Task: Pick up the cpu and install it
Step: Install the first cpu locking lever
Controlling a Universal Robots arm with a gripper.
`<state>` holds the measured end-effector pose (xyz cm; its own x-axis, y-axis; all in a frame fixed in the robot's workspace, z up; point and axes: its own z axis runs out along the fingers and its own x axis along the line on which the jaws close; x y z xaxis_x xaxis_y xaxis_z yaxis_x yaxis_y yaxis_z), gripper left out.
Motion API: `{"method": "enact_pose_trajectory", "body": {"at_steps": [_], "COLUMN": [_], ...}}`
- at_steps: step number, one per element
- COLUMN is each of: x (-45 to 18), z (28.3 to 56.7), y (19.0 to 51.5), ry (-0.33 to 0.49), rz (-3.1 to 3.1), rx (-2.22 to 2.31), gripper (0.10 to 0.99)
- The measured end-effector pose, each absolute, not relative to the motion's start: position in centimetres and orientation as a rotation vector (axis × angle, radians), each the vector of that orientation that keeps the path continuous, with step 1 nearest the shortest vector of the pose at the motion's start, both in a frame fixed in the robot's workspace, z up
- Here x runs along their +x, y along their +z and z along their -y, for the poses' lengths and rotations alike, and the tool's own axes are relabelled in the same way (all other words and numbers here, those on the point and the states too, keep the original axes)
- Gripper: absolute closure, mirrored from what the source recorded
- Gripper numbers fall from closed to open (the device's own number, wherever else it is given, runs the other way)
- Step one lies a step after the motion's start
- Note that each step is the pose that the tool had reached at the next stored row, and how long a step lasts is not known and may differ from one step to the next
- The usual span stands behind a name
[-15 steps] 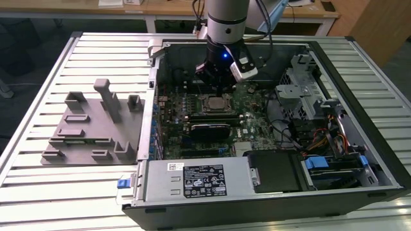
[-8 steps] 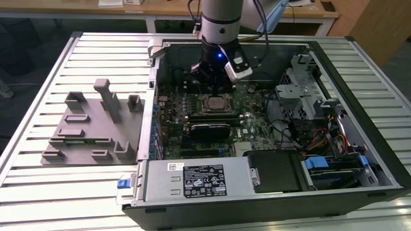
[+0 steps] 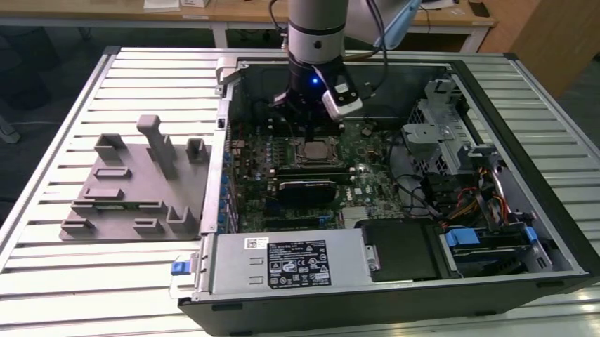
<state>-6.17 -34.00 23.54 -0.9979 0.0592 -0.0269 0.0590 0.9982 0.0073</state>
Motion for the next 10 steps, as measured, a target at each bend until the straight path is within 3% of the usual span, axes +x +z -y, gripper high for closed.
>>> {"method": "enact_pose_trajectory", "body": {"at_steps": [10], "x": [-8.4], "z": [34.0], "y": [23.5], "ry": [0.01], "rz": [-3.111], "rx": [0.092], "gripper": [0.98]}}
